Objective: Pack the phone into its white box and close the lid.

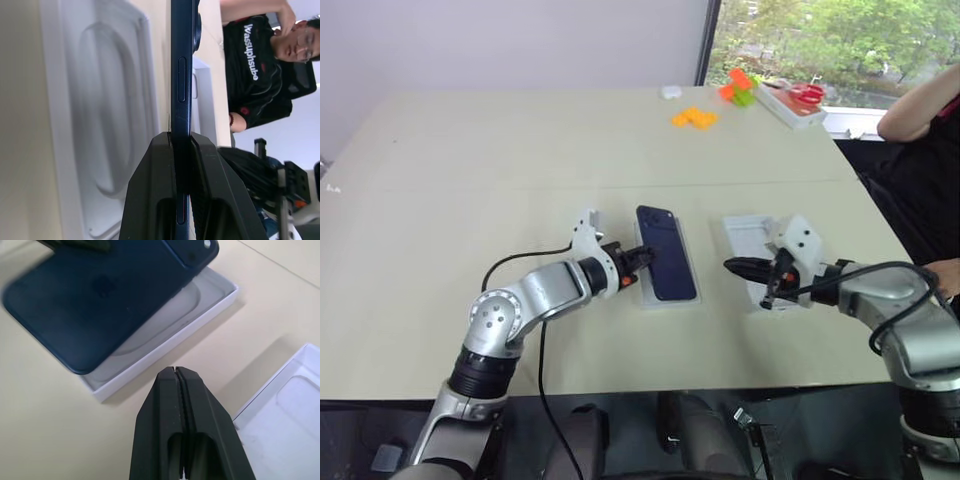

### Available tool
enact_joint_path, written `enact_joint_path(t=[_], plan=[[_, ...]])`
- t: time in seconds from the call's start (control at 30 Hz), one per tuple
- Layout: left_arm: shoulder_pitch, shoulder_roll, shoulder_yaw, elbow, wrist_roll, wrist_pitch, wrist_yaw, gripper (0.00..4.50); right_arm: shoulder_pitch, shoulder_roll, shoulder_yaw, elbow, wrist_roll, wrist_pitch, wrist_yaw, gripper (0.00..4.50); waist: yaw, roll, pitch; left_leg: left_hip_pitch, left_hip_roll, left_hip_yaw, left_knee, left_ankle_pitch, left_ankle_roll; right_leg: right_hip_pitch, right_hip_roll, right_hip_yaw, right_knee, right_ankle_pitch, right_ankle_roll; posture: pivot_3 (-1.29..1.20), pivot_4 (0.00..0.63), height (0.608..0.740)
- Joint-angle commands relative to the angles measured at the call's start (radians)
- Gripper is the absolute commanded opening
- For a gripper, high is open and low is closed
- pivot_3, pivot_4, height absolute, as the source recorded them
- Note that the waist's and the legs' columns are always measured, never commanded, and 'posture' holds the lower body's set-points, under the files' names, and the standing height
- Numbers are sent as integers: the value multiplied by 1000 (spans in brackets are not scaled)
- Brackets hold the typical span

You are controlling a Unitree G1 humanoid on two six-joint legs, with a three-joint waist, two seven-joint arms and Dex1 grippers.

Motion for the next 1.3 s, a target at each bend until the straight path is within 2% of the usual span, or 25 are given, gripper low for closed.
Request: enact_joint_path(t=[0.03, 0.33, 0.73, 0.8, 0.83, 1.03, 1.07, 1.3], plan=[[-34, -14, 14, -2, 2, 17, -19, 82, 17, -29, -35, -43, 45, -26, 11, 0, 0, 0, 0, 0, 0, 0, 0, 0, 0, 0, 0, 0, 0, 0, 0, 0, 150, 740], [-112, -34, 21, 115, 49, 92, -53, 82, 25, -47, -6, -41, 50, -63, -16, 0, 0, 0, 0, 0, 0, 0, 0, 0, 0, 0, 0, 0, 0, 0, 0, 0, 150, 740], [-115, -80, 57, 162, 90, 130, -74, 82, 19, -58, 24, -36, 46, -84, -37, 0, 1, 0, 0, 0, -1, 0, 0, 0, 0, 0, -1, 0, 0, 0, 0, 0, 150, 740], [-114, -85, 64, 164, 95, 138, -74, 930, 19, -60, 28, -35, 44, -88, -39, 0, 1, 0, 0, 0, -1, 0, 0, 0, 0, 0, 0, 0, 0, 0, 0, 0, 150, 740], [-113, -86, 66, 164, 97, 141, -74, 1183, 19, -60, 29, -34, 45, -89, -40, 0, 1, 0, 0, 0, -1, 0, 0, 0, 0, 0, 0, 0, 0, 0, 0, 0, 150, 740], [-107, -68, 86, 139, 63, 165, -56, 4146, 12, -62, 39, -32, 48, -95, -45, 0, 1, 0, 0, 0, -1, 0, 0, 0, 0, 0, 0, 0, 0, 0, 0, 0, 150, 740], [-107, -61, 89, 133, 49, 168, -50, 4446, 10, -62, 41, -31, 48, -96, -46, 0, 0, 0, 0, 0, -1, 0, 0, 0, 0, 0, 0, 0, 0, 0, 0, 0, 150, 740], [-93, 23, 130, 59, -91, 174, 14, 4446, -5, -62, 53, -19, 45, -105, -47, 0, 0, 0, 0, 1, 0, -1, 0, 0, -1, 0, 0, 0, 1, 0, 0, 0, 150, 740]])
